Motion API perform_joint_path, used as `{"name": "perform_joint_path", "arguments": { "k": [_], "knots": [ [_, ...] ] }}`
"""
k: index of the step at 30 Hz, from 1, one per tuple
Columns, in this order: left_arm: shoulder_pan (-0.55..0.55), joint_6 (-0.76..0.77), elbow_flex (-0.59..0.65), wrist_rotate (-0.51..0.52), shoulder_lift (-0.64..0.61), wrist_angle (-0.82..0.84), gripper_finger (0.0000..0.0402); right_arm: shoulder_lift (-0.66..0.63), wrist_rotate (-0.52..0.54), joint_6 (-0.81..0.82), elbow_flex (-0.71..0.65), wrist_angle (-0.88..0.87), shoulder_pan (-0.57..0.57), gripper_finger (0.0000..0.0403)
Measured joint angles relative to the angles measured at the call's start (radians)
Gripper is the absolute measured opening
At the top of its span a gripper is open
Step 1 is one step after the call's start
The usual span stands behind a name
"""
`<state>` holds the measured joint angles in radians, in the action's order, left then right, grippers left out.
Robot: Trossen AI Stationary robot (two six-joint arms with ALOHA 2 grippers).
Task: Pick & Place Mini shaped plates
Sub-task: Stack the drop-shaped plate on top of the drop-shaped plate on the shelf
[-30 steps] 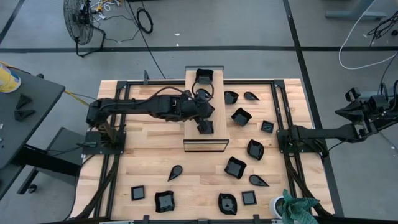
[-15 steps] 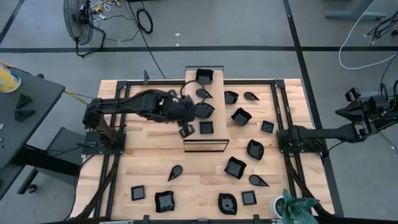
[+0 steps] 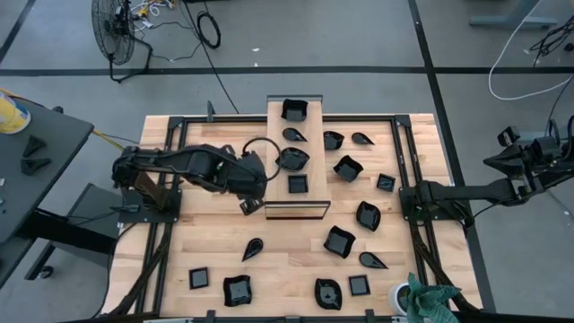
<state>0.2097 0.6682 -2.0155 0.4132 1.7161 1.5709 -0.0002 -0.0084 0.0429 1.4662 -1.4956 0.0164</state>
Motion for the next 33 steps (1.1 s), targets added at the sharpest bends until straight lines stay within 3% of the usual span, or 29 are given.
{"name": "perform_joint_path", "arguments": {
  "k": [10, 19, 23, 33],
  "knots": [
    [0.073, 0.161, 0.000, -0.008, 0.001, 0.000, 0.0140, 0.000, 0.000, 0.000, 0.000, 0.000, 0.000, 0.0010],
    [0.174, 0.261, 0.051, 0.004, 0.001, 0.002, 0.0189, 0.000, 0.000, 0.000, 0.000, 0.000, 0.000, 0.0010],
    [0.219, 0.141, 0.106, -0.004, 0.002, 0.000, 0.0203, 0.000, 0.000, 0.000, 0.000, 0.000, 0.000, 0.0010],
    [0.249, -0.398, 0.199, -0.059, 0.002, -0.026, 0.0198, 0.000, 0.000, 0.000, 0.000, 0.000, 0.000, 0.0010]
  ]
}}
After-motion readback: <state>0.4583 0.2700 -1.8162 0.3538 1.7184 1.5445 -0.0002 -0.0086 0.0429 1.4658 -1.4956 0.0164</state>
